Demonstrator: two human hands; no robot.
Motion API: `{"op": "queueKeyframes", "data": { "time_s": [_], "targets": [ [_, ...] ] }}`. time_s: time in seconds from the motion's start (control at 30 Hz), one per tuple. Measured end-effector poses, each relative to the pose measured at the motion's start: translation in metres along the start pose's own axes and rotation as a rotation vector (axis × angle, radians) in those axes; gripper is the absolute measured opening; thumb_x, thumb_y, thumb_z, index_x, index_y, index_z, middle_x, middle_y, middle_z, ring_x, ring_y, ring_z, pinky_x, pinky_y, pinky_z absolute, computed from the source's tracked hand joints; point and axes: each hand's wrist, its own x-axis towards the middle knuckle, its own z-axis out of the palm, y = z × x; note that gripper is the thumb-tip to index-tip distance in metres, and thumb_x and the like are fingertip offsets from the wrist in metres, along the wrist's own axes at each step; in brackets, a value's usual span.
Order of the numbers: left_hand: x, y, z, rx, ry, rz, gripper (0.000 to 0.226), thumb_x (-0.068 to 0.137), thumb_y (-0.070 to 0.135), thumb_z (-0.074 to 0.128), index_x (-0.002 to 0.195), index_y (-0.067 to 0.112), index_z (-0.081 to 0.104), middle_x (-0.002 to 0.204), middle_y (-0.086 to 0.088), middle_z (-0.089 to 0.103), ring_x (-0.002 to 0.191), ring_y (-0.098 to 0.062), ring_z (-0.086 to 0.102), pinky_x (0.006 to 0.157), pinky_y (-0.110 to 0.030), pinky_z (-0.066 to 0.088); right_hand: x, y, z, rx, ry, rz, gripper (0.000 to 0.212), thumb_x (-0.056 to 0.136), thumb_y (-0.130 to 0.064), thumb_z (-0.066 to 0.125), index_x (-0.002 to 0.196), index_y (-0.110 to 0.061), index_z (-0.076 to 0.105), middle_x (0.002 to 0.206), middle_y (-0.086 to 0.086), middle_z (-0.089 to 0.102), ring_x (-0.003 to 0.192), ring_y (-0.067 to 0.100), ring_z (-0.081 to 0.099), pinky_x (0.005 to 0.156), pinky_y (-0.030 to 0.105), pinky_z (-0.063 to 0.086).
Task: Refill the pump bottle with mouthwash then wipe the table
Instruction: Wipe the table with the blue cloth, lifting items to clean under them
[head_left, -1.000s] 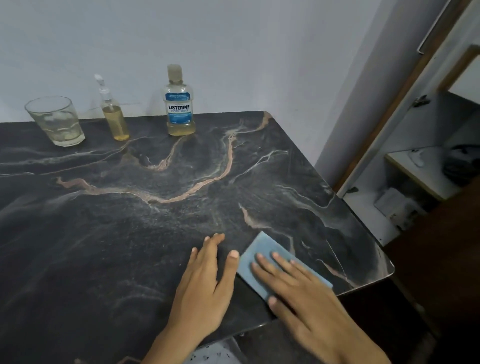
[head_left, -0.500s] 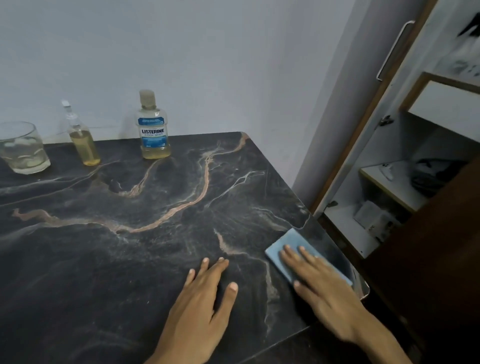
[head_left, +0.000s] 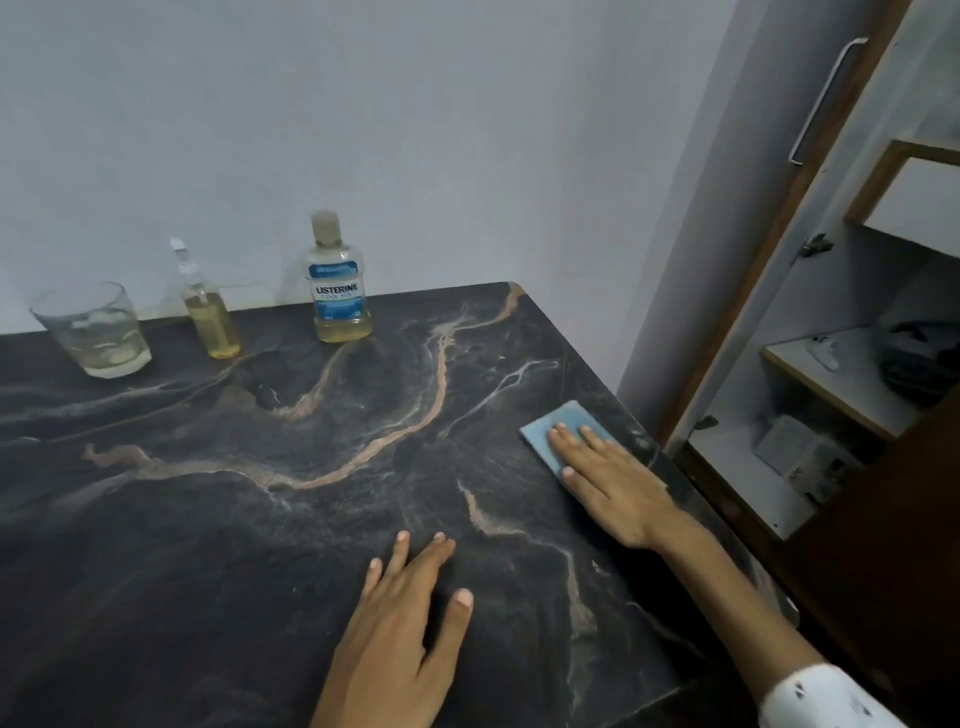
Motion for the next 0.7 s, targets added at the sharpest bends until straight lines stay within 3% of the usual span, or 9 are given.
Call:
{"op": "queueKeyframes", "data": {
  "time_s": [0.1,0.2,0.27,0.37,0.47,0.53,0.6,0.7],
  "targets": [
    [0.002,-0.013,-0.009,-0.003,0.076,-0.011,0.049,0.096,0.046,0.032,0.143,0.041,0.019,0.128,0.044,-0.009,0.106,0.031,-0.031,0.105,-0.010,-0.013,-0.003,-0.061,0.011,0.043,-0.094,-0.239,0.050,0.105,-0.031,0.025,0.152,-0.025,0.007,0.159,-0.010,0.001,0.146,0.008,-0.006,0.114,0.019,-0.009],
    [0.005,-0.031,-0.023,-0.007,0.156,-0.043,0.050,0.095,0.043,0.035,0.144,0.038,0.023,0.133,0.036,0.000,0.112,0.029,-0.026,0.106,-0.010,-0.010,-0.055,-0.079,0.022,0.158,-0.123,-0.477,0.049,0.103,-0.038,0.030,0.150,-0.036,0.015,0.155,-0.025,0.007,0.143,-0.005,-0.006,0.113,0.012,-0.009],
    [0.004,-0.045,-0.034,-0.036,0.200,-0.076,0.051,0.095,0.042,0.037,0.144,0.037,0.026,0.137,0.032,0.005,0.122,0.021,-0.020,0.109,-0.012,-0.007,-0.084,-0.060,0.017,0.197,-0.085,-0.445,0.048,0.100,-0.048,0.035,0.146,-0.048,0.020,0.149,-0.039,0.009,0.140,-0.013,0.001,0.111,0.007,-0.004],
    [0.001,-0.059,-0.047,-0.053,0.210,-0.161,0.050,0.094,0.045,0.035,0.143,0.040,0.025,0.128,0.035,0.000,0.125,0.009,-0.014,0.117,-0.026,0.002,-0.089,-0.018,0.002,0.138,0.017,-0.210,0.049,0.097,-0.052,0.036,0.142,-0.052,0.019,0.144,-0.046,0.007,0.138,-0.015,0.003,0.105,0.000,-0.004],
    [-0.002,-0.067,-0.055,-0.057,0.195,-0.190,0.050,0.095,0.046,0.034,0.144,0.039,0.024,0.134,0.033,0.000,0.127,0.007,-0.014,0.118,-0.030,0.004,-0.041,0.015,-0.004,0.082,0.055,-0.064,0.047,0.098,-0.052,0.025,0.142,-0.048,0.011,0.150,-0.031,0.006,0.140,-0.008,-0.003,0.104,0.002,-0.009],
    [-0.004,-0.071,-0.058,-0.048,0.193,-0.174,0.050,0.096,0.045,0.033,0.145,0.037,0.024,0.146,0.028,0.008,0.131,0.007,-0.014,0.118,-0.025,0.001,0.006,0.018,-0.005,0.043,0.034,-0.015,0.050,0.101,-0.041,0.029,0.147,-0.036,0.011,0.157,-0.015,0.008,0.144,0.003,0.002,0.113,0.016,-0.002],
    [-0.005,-0.074,-0.059,-0.042,0.204,-0.168,0.050,0.097,0.043,0.033,0.145,0.035,0.023,0.145,0.029,0.011,0.131,0.009,-0.014,0.116,-0.021,-0.002,0.046,0.001,-0.004,0.035,0.010,-0.003,0.051,0.103,-0.034,0.031,0.150,-0.028,0.014,0.159,-0.007,0.008,0.146,0.010,0.003,0.116,0.025,0.001],
    [-0.006,-0.076,-0.063,-0.073,0.206,-0.222,0.049,0.097,0.043,0.034,0.144,0.038,0.021,0.132,0.034,0.002,0.125,0.008,-0.017,0.120,-0.025,0.007,0.066,-0.050,0.007,0.082,-0.014,-0.158,0.052,0.102,-0.031,0.037,0.150,-0.027,0.016,0.157,-0.011,0.010,0.145,0.006,0.002,0.112,0.014,-0.005]
  ]
}}
